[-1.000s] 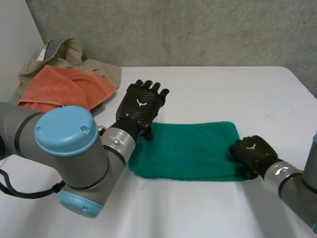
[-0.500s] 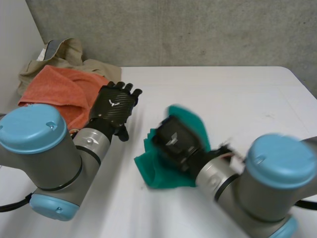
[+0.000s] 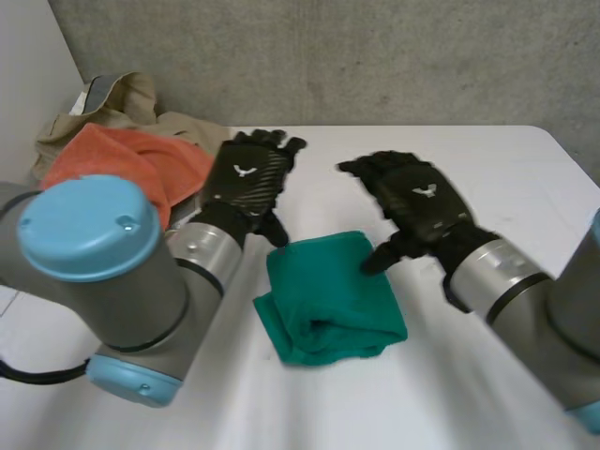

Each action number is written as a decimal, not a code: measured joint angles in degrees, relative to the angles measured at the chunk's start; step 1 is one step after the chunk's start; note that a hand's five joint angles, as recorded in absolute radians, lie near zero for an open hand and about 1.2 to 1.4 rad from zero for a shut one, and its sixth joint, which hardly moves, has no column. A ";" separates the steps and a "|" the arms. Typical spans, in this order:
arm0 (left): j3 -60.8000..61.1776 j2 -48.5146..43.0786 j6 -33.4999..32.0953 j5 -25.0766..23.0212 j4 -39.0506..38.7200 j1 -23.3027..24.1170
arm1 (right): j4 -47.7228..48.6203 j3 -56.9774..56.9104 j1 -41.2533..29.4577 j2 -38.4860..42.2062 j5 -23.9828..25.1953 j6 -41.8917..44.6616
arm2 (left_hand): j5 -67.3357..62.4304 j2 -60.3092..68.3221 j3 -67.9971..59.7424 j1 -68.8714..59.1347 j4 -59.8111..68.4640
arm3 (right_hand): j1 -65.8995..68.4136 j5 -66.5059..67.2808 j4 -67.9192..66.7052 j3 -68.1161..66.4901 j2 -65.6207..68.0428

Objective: Fold the laundry.

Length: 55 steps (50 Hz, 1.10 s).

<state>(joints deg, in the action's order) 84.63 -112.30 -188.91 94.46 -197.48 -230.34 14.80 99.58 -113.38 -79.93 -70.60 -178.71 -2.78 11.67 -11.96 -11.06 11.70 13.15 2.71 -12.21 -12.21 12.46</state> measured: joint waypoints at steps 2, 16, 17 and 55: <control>-2.22 -1.99 1.08 0.24 1.63 1.72 | -3.28 -1.23 1.96 1.07 -0.22 -1.54 | 0.00 0.00 0.00 0.00 0.00 | 0.00 0.00 0.00 0.00 0.00; -10.19 -15.82 1.22 8.59 10.76 8.44 | -14.64 -12.78 2.71 17.98 -0.46 -0.11 | 0.00 0.00 0.00 0.00 0.00 | 0.00 0.00 0.00 0.00 0.00; -10.08 -16.34 0.76 9.14 11.19 8.48 | -14.72 -13.24 2.30 18.75 -0.41 0.18 | 0.00 0.00 0.00 0.00 0.00 | 0.00 0.00 0.00 0.00 0.00; -10.14 -3.20 -9.46 -23.39 15.12 -1.59 | -7.21 3.04 2.73 8.08 -12.13 6.00 | 0.02 0.00 0.00 0.00 0.00 | 1.56 0.28 -1.88 -1.65 2.01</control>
<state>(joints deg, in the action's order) 74.49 -115.50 -198.37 71.07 -182.37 -231.93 7.59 102.62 -110.65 -71.85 -82.73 -172.70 -2.76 11.67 -11.96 -11.07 11.70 14.71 2.99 -14.09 -13.86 14.47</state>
